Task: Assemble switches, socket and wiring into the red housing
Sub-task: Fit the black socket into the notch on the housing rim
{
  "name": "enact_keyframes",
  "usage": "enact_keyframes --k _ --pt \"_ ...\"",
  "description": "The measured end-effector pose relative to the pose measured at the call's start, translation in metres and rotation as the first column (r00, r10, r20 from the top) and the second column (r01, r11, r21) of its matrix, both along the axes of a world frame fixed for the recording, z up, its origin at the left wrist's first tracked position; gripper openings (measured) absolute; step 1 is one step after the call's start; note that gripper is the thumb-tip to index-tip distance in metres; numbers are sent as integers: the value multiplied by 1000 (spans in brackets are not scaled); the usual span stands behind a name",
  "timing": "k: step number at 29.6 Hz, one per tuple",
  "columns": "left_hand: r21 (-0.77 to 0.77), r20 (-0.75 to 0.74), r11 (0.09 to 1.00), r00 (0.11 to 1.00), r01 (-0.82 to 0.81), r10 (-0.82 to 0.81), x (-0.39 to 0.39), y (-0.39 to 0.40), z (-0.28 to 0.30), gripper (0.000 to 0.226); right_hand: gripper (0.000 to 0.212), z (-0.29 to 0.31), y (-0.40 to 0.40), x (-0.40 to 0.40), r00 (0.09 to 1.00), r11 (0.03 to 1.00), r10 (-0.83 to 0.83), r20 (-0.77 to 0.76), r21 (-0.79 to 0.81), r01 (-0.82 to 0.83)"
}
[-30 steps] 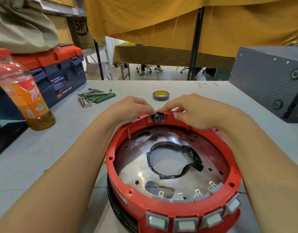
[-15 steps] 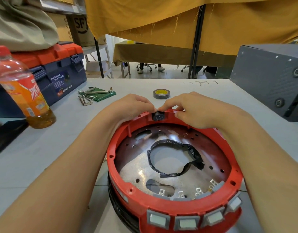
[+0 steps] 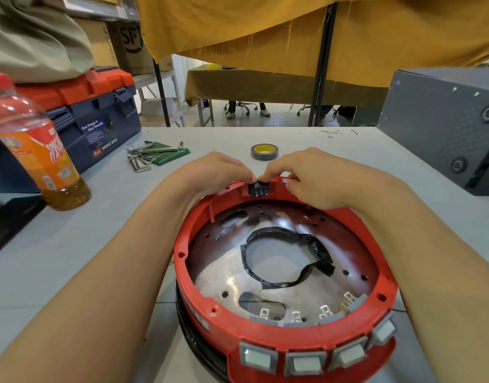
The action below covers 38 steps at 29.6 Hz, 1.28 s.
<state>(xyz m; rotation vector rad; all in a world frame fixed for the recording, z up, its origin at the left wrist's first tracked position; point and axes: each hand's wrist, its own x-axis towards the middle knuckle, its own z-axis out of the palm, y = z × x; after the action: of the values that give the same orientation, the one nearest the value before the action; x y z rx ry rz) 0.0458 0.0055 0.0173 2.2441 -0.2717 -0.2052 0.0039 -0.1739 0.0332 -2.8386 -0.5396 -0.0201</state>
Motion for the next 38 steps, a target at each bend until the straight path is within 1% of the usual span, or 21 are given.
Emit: enact_keyframes --k 6,12,18,23,25,30,34,38 --pt "-2 -31 1000 999 -16 16 6 2 0 14 44 -2 1 0 1000 1000 9 18 -4 -9" --pt "65 -148 997 988 -36 45 16 1 5 29 44 -2 1 1 1000 999 14 18 -29 -14" --pt "70 -196 998 980 -7 21 18 -1 13 20 45 -1 3 0 1000 999 7 25 -43 -6" --pt "68 -166 997 985 -36 47 15 -3 13 20 44 -4 4 -2 999 1000 -3 40 -20 4" --pt "41 -155 997 985 -68 74 10 -3 10 22 43 -7 3 -4 998 1000 -6 66 -7 7" --pt "-153 -261 981 962 -119 76 2 0 1 28 39 -15 2 -7 980 1000 11 197 -28 -6" --pt "-150 -211 983 974 -109 76 2 -1 -1 27 40 -18 0 -8 973 999 33 227 -31 -27" --pt "-138 -185 985 980 -106 79 0 -3 -1 24 40 -16 1 -8 981 1000 21 195 0 -22"
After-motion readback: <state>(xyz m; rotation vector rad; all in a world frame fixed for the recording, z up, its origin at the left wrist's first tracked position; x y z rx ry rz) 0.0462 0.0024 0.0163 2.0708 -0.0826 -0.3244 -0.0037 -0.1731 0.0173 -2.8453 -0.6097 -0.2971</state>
